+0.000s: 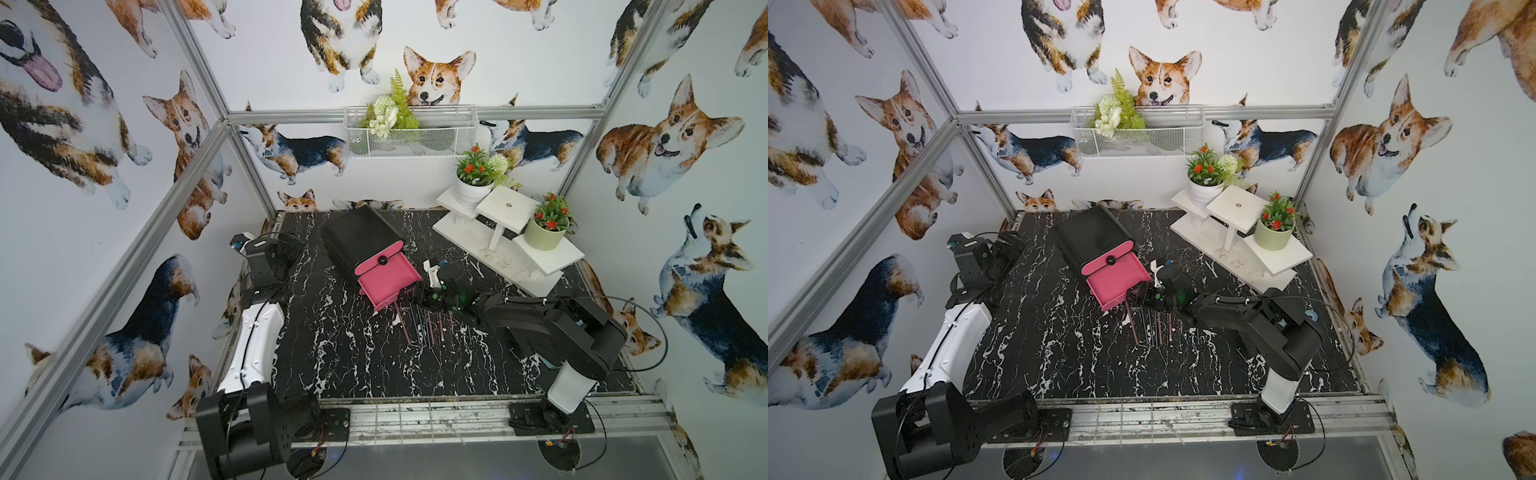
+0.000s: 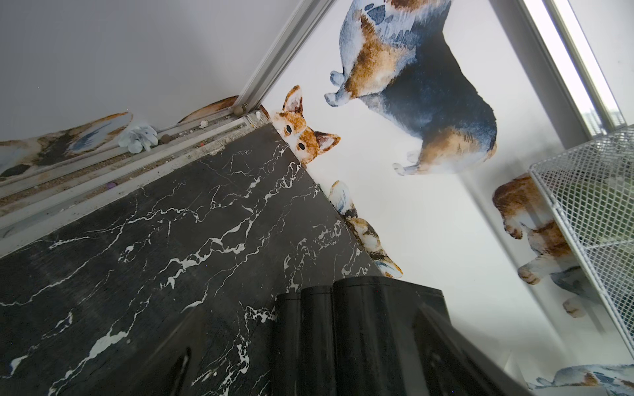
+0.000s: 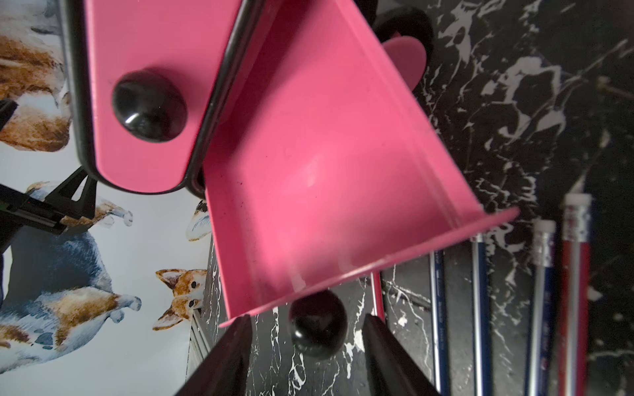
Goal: Please place the pencils in the drawer according to their color
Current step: Open the drawer in the storage box.
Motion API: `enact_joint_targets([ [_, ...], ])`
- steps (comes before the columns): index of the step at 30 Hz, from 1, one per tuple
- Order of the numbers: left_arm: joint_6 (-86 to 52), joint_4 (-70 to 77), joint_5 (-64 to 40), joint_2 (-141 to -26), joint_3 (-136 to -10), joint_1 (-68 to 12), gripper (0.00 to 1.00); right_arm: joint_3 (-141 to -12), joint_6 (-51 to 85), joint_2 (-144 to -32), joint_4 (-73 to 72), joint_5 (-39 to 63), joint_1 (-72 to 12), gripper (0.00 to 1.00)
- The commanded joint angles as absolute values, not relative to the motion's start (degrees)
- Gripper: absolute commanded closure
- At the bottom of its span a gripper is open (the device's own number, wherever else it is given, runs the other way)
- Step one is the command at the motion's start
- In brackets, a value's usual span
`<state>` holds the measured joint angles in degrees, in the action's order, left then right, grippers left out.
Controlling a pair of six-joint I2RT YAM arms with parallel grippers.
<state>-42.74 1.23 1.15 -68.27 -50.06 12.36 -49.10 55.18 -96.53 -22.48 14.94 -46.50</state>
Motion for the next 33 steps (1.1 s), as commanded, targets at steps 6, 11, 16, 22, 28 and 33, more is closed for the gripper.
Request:
enact_joint_targets([
  [6,-41.40,1.04,2.18,-67.34,-50.43,12.39,0.00,-51.16,48.19,-84.06,6.40,4.81,-46.34,0.50],
  [11,-41.40,1.14,2.02,-67.58,-50.40,12.39,0.00,-56.57,44.75,-80.89,29.46,-2.67,-44.53,0.57],
  [16,-41.64,1.57,1.75,-68.02,-50.19,12.39,0.00,-60.17,40.70,-83.23,41.33,-5.67,-42.06,0.60],
  [22,-41.66,1.51,1.67,-68.04,-50.19,12.39,0.00,-64.50,35.97,-91.26,43.86,-3.96,-41.40,0.61],
  [28,-41.52,1.48,1.85,-67.85,-50.19,12.39,0.00,-67.51,33.69,-98.48,42.56,-1.03,-40.02,0.64],
  [33,-41.57,1.44,1.76,-68.11,-50.36,12.39,0.00,-68.86,32.79,-102.02,41.23,1.11,-39.32,0.65],
])
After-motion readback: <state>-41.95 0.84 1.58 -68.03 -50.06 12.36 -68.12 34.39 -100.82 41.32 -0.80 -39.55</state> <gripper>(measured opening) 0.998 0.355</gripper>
